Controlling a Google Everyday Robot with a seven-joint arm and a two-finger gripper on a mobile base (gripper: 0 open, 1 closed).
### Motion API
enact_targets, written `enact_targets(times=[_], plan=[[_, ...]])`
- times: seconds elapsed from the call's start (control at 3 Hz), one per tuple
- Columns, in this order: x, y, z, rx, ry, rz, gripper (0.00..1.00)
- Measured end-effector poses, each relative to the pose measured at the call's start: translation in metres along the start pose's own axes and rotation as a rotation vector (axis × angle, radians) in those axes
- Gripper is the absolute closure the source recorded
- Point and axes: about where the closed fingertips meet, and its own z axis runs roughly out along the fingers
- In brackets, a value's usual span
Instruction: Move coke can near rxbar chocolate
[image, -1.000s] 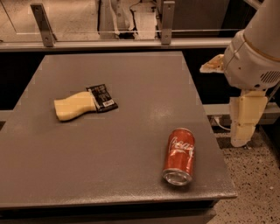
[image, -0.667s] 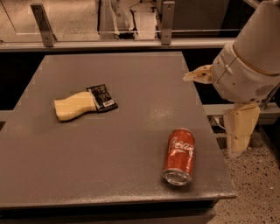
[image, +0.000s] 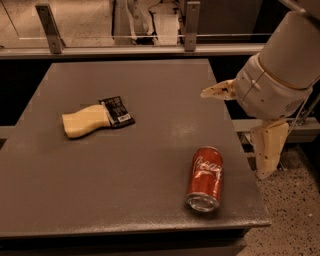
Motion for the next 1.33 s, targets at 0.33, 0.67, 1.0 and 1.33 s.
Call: enact_targets(times=[0.33, 0.67, 1.0, 1.33], plan=[[0.0, -0.004, 0.038, -0.033, -0.072, -0.066, 0.0], [-0.009, -0.006, 0.066, -0.034, -0.105, -0.194, 0.0], [-0.021, -0.004, 0.084, -0.042, -0.102, -0.332, 0.0], [-0.03, 0.002, 0.097, -0.072, -0.078, -0.452, 0.15]])
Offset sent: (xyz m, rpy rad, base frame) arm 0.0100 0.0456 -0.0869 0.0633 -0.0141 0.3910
